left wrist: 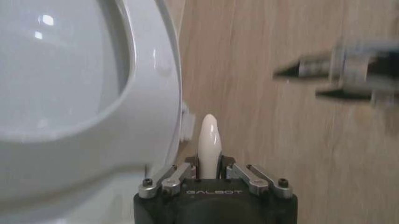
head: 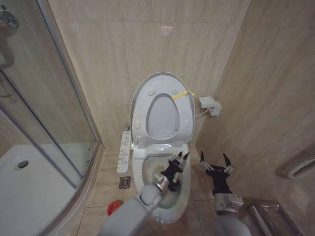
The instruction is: Open the toilet lid, clean the toilet bowl with a toilet brush, close the toilet lid, and flush.
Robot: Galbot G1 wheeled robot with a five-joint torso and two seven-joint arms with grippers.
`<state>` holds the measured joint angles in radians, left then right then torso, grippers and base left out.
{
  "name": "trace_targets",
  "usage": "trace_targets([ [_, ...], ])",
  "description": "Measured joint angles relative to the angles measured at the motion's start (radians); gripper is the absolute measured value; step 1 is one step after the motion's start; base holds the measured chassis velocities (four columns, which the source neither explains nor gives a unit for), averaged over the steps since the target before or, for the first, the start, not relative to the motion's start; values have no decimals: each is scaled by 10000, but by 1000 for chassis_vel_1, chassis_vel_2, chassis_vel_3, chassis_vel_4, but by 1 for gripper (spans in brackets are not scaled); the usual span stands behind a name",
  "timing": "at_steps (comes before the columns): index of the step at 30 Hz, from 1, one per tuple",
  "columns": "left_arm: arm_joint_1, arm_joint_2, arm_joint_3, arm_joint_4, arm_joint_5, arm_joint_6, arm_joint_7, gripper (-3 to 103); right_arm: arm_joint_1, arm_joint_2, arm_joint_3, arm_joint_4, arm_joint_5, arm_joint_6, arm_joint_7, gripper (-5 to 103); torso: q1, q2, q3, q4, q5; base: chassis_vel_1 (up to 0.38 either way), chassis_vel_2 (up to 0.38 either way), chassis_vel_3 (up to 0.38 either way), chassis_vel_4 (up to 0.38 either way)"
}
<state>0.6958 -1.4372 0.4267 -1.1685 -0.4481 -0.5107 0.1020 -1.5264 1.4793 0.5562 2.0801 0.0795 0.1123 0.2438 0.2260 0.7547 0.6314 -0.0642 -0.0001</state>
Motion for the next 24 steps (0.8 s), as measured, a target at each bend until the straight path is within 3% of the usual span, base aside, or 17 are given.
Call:
trace_targets([
  [8, -308, 211, -460, 1751, 162, -474, 330, 22, 0, 0, 0, 0, 0, 0, 0, 100, 0, 2, -4, -3, -8, 0, 0, 0, 0],
  [12, -352, 408, -647, 1610, 179, -460, 307, 22, 0, 0, 0, 0, 0, 0, 0, 100, 0, 2, -2, 3, 0, 0, 0, 0, 0],
  [18, -247, 351, -454, 242, -166, -87, 134, 21, 0, 0, 0, 0, 0, 0, 0, 100, 0, 1, 0, 6, 5, 0, 0, 0, 0],
  [24, -103, -43, -249, 584, -204, -155, 150, 21, 0, 0, 0, 0, 0, 0, 0, 100, 0, 1, 0, 0, 3, 0, 0, 0, 0],
])
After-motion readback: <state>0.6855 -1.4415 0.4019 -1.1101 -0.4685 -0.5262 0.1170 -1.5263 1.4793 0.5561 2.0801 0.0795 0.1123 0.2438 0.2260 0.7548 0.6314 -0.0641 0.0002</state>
